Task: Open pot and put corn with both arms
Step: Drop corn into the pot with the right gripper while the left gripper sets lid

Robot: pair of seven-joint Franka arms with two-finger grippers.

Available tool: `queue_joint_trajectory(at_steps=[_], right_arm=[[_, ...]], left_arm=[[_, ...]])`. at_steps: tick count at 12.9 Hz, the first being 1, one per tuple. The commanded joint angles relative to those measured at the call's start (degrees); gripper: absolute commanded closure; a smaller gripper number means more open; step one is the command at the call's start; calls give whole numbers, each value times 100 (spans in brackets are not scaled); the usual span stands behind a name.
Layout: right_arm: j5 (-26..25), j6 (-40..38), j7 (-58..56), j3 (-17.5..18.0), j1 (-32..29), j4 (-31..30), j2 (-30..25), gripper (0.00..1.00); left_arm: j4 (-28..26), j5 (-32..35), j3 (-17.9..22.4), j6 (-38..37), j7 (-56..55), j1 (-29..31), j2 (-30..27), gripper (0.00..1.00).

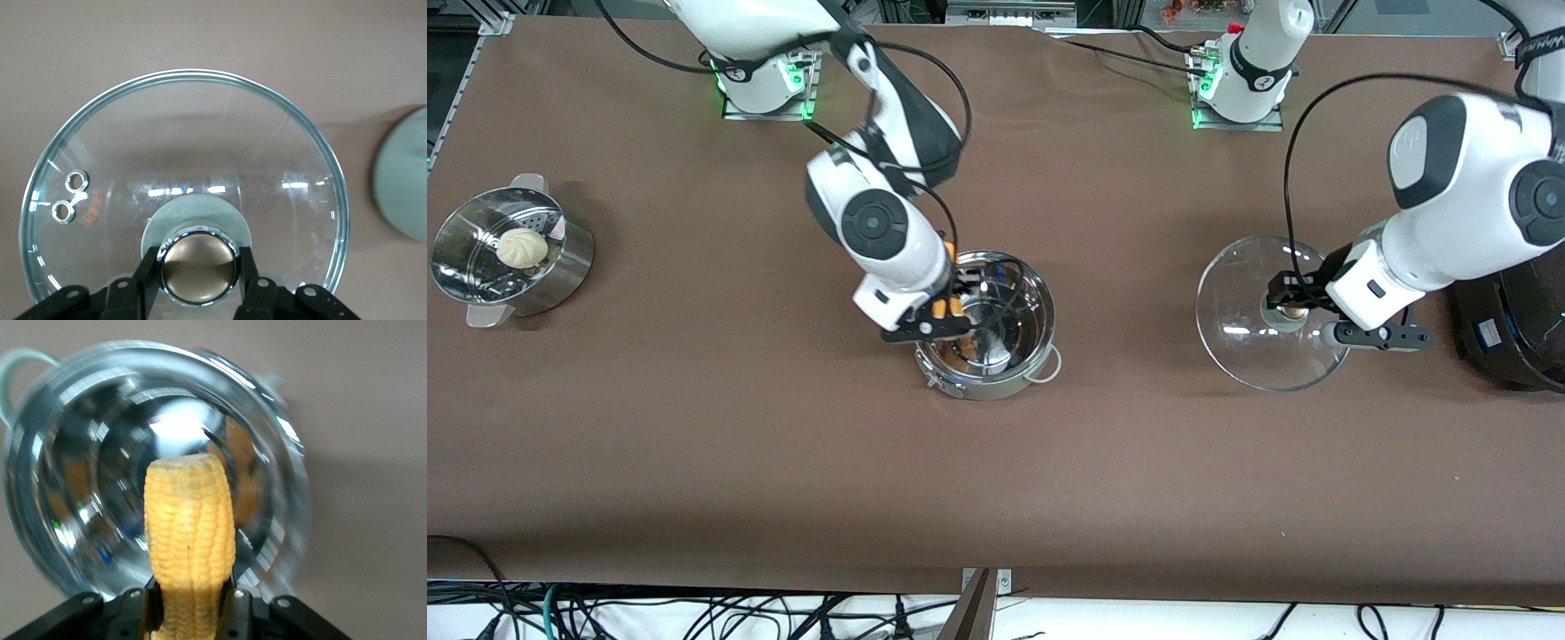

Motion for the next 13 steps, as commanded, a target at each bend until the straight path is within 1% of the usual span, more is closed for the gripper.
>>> queue_joint_trajectory(at_steps=[1, 3, 4, 5, 6, 7, 8, 10, 11, 12, 13], right_arm=[[248, 732, -94, 37, 77, 191, 429, 96], [240, 917, -76, 28, 122, 191, 613, 96], [257, 1267, -59, 37, 122, 183, 693, 96], [258, 1531, -67, 28, 139, 156, 729, 96], [258, 1543, -76, 28, 157, 147, 755, 87], [258, 1569, -59, 28, 201, 139, 764, 25], [197, 1578, -111, 20, 192, 52, 764, 0], [187, 1560, -120, 20, 184, 33, 747, 0], [187, 1552, -146, 11, 183, 33, 712, 0], [196, 1534, -146, 11, 166, 33, 677, 0], [187, 1516, -120, 2, 166, 33, 580, 0]], left_arm=[[-1292, -9, 59, 1449, 675, 54, -1, 100], [-2101, -9, 68, 2837, 956, 116, 132, 100], [-2235, -61, 68, 3148, 1088, 116, 263, 100], [-2237, -70, 68, 3203, 1099, 116, 386, 100], [-2237, -79, 68, 3221, 1107, 125, 536, 100], [-2228, -88, 68, 3326, 1107, 125, 685, 100], [-2237, -88, 77, 3475, 1107, 125, 843, 100], [-2228, -88, 77, 3512, 1107, 134, 932, 100], [-2228, -88, 77, 3512, 1107, 125, 976, 95], [-2237, -79, 77, 3503, 1107, 125, 968, 55], [-2237, -79, 77, 3477, 1090, 125, 924, 1]])
